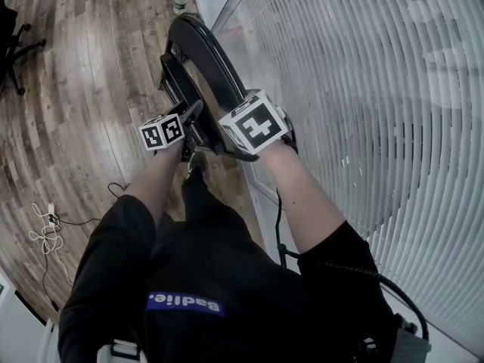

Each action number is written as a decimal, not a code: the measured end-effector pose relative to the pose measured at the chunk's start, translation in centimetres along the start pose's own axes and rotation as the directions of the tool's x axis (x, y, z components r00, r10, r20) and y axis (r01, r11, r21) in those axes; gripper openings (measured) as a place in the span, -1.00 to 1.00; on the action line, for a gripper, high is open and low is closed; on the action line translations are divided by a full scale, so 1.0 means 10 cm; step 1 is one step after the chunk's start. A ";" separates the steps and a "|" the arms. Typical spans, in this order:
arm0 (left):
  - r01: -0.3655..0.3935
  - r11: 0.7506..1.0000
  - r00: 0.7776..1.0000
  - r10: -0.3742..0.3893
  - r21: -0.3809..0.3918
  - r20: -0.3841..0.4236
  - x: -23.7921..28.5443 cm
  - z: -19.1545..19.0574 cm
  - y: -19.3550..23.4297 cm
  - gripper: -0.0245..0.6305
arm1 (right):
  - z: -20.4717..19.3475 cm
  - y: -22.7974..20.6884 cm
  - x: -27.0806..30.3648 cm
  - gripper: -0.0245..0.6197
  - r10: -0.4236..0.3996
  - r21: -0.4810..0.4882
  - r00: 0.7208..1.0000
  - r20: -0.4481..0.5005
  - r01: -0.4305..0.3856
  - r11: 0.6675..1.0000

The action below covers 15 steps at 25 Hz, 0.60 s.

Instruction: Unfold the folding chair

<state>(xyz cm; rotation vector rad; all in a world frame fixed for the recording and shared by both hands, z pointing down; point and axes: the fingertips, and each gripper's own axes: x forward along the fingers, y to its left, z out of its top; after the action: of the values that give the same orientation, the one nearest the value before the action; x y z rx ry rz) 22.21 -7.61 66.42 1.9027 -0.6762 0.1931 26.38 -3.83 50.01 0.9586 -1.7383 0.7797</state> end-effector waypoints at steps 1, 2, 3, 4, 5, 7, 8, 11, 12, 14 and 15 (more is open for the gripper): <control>0.004 1.000 1.000 -0.004 -0.015 -0.004 0.05 -0.03 0.01 -0.22 | -0.01 0.00 0.02 -0.57 0.004 -0.002 1.000 0.001 -0.004 1.000; 0.006 1.000 1.000 -0.007 -0.026 -0.008 0.09 -0.06 0.02 -0.22 | -0.02 0.00 0.03 -0.57 0.007 -0.004 1.000 0.002 -0.007 1.000; 0.008 0.999 1.000 -0.008 -0.035 -0.011 0.13 -0.08 0.03 -0.22 | -0.02 0.00 0.04 -0.57 0.009 -0.006 1.000 0.002 -0.009 1.000; 0.011 0.999 1.000 -0.011 -0.041 -0.016 0.15 -0.10 0.02 -0.23 | -0.02 0.01 0.05 -0.57 0.011 -0.008 1.000 0.002 -0.011 1.000; 0.014 0.999 1.000 -0.015 -0.045 -0.021 0.17 -0.11 0.02 -0.23 | -0.02 0.01 0.05 -0.57 0.012 -0.010 1.000 0.001 -0.012 1.000; 0.017 0.998 1.000 -0.019 -0.053 -0.025 0.18 -0.12 0.02 -0.45 | -0.01 0.04 0.06 -0.57 0.013 -0.017 1.000 0.000 -0.013 1.000; 0.020 0.998 1.000 -0.021 -0.060 -0.022 0.18 -0.12 0.02 -0.52 | -0.02 0.04 0.06 -0.57 0.012 -0.020 1.000 0.000 -0.012 1.000; 0.037 0.996 0.999 -0.038 -0.079 -0.020 0.17 -0.14 0.03 -0.56 | -0.03 0.05 0.07 -0.56 0.011 -0.025 1.000 -0.001 -0.011 1.000; 0.041 0.996 0.999 -0.043 -0.080 -0.022 0.16 -0.14 0.02 -0.56 | -0.03 0.06 0.06 -0.56 0.012 -0.027 1.000 -0.002 -0.012 1.000; 0.049 0.995 0.998 -0.052 -0.083 -0.025 0.11 -0.13 0.02 -0.56 | -0.01 0.10 0.04 -0.56 0.012 -0.033 1.000 -0.004 -0.012 0.999; 0.054 0.995 0.998 -0.056 -0.085 -0.024 0.06 -0.11 0.02 -0.56 | 0.01 0.15 0.03 -0.56 0.012 -0.037 1.000 -0.005 -0.012 0.999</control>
<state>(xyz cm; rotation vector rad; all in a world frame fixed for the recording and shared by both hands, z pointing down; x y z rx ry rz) 22.84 -6.91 67.32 1.8328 -0.6041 0.1526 24.99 -3.30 50.09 0.9216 -1.7496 0.7548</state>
